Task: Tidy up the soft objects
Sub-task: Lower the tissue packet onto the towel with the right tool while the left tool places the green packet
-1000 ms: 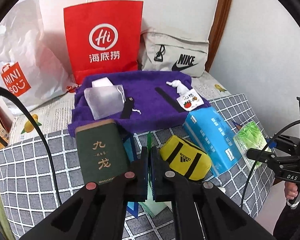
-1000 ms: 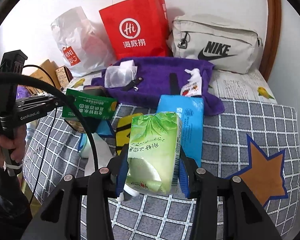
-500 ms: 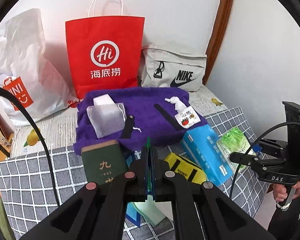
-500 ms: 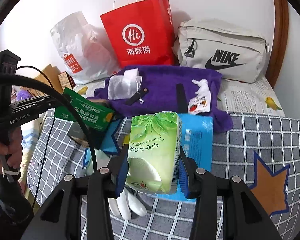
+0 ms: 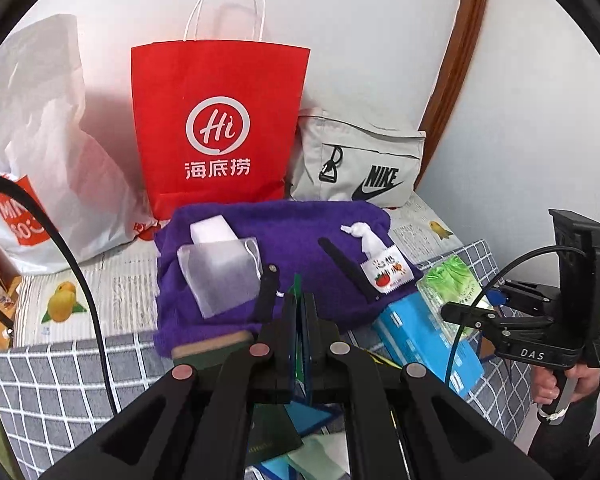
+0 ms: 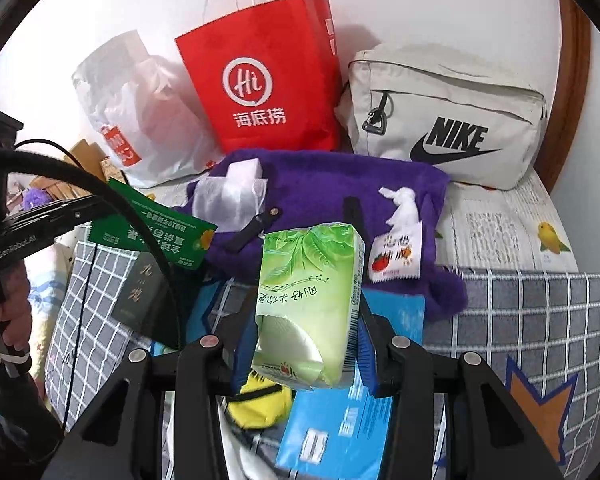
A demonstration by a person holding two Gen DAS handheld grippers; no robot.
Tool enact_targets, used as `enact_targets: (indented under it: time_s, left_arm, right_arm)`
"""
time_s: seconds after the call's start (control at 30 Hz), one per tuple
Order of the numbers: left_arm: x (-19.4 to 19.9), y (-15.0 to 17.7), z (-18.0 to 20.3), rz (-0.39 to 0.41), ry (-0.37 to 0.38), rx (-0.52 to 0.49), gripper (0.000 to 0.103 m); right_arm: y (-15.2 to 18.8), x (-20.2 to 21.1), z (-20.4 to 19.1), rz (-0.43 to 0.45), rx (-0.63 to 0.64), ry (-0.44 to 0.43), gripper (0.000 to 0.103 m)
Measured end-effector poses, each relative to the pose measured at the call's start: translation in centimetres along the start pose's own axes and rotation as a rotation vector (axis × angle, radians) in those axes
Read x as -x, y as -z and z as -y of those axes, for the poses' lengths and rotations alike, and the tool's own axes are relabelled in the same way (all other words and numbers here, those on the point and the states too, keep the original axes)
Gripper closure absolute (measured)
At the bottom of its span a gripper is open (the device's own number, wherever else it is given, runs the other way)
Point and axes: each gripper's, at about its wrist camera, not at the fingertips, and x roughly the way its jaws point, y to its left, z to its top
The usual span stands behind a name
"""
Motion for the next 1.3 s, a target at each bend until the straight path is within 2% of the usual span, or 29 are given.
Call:
enact_targets:
  time_s: [0.43,0.77,1.07,1.17,1.23,1.3]
  left_arm:
    - [-3.9,-4.5,-1.1,-0.025,0.041,0.005,0.100]
    - [-6.7,-6.4,-1.7,-0.052,0.061,0.006,0.100]
    - [-8.6,-6.8,-2.2,-0.075,0.076,0.005,0.100]
    - [-8.9,-6.9,-2.2,-0.078,0.082,0.002,0.100]
    - [-9.2,-7.0,-2.3,-0.079,0.084,0.000,0.100]
    - [-9.5,-7.2,-2.4,-0.080,0.091,0.002,0.100]
  right_arm:
    - [-5.1,-5.6,1.7,-0.062,-0.026,0.020,0.060]
    - [-6.8,-11.0,2.3,-0.173,-0.047,0.018,0.060]
    - [-6.5,-14.9,1.7,-0.289,-0.024,0.015,0.060]
    - [-6.4,-15.4,1.6,-0.298,0.004,0.039,0.058]
    - [-6.6,-15.5,1.8,-0.285,0.006,0.050,0.048]
    - [-6.8,-15.3,2.0,-0.280,-0.001,0.046,0.048]
